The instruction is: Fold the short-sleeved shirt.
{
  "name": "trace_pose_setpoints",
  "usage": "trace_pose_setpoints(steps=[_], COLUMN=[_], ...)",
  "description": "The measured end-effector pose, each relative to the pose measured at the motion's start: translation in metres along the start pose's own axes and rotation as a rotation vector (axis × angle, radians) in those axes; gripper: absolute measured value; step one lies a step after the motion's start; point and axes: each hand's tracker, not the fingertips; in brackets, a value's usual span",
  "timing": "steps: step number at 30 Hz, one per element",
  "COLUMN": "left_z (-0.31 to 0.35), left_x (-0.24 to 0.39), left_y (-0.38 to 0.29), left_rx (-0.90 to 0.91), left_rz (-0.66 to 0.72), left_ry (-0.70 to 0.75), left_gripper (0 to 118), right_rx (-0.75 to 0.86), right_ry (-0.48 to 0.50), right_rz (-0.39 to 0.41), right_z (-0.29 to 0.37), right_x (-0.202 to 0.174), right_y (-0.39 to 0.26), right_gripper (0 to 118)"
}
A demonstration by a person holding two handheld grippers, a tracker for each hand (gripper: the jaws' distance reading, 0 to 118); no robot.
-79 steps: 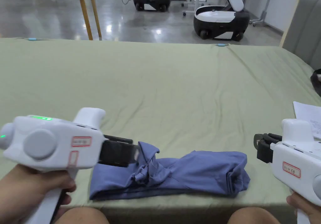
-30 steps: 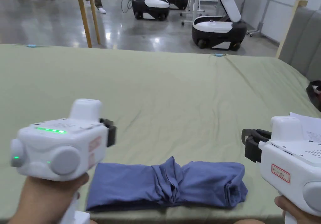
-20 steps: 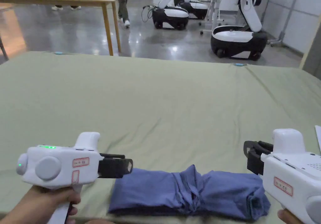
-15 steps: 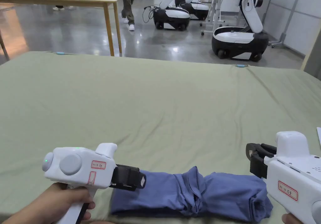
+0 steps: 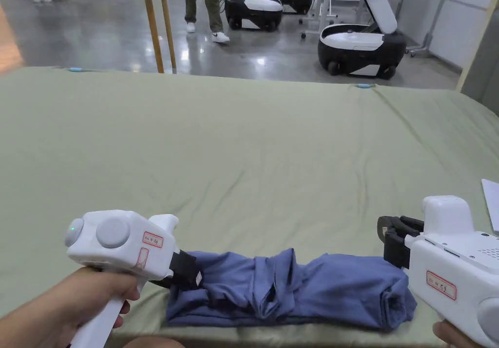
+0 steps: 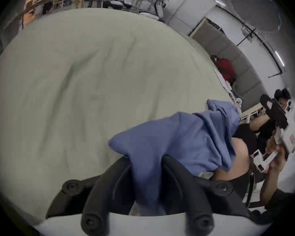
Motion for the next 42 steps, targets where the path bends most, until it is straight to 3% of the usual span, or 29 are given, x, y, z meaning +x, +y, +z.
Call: trace_pose_setpoints(steps=[2, 7, 10, 12, 19, 24, 27, 34, 42], left_z=[-0.003, 0.012, 0.035, 0.052, 0.109, 0.123, 0.131, 0.122, 0.013], left_x=[0.0, 0.009, 0.008, -0.007, -0.092, -0.08, -0.045, 0.072, 0.178], left_y=[0.004, -0.001, 0.003, 0.011, 0.009, 0.011, 0.028, 0.069, 0.071], left_rx=[-0.007, -0.014, 0.019, 0.003, -0.012, -0.002, -0.008, -0.01, -0.124], left_rz=[-0.044, 0.029, -0.024, -0.009, 0.061, 0.061, -0.025, -0.198, -0.333], left_ry=[0.035, -0.024, 0.068, 0.075, 0.3, 0.304, 0.35, 0.306, 0.221], left_gripper=[17, 14, 13, 13, 13, 13, 13, 13, 13], right_rx=[-0.006, -0.017, -0.015, -0.011, 0.012, 0.002, -0.001, 0.004, -0.001], right_ry=[0.002, -0.008, -0.016, -0.017, -0.005, 0.008, 0.01, -0.018, -0.06], right_rz=[-0.008, 0.005, -0.012, -0.014, 0.001, -0.01, -0.008, -0.028, -0.072], right_z=[-0.001, -0.003, -0.003, -0.003, 0.0, -0.01, -0.006, 0.005, 0.02], right_x=[-0.001, 0.002, 0.007, 0.008, 0.003, 0.002, 0.0, 0.013, 0.035], right_y=[0.0, 0.0, 0.003, 0.006, 0.009, 0.002, 0.003, -0.001, -0.012], right_gripper=[2, 2, 2, 2, 2, 2, 2, 2, 2])
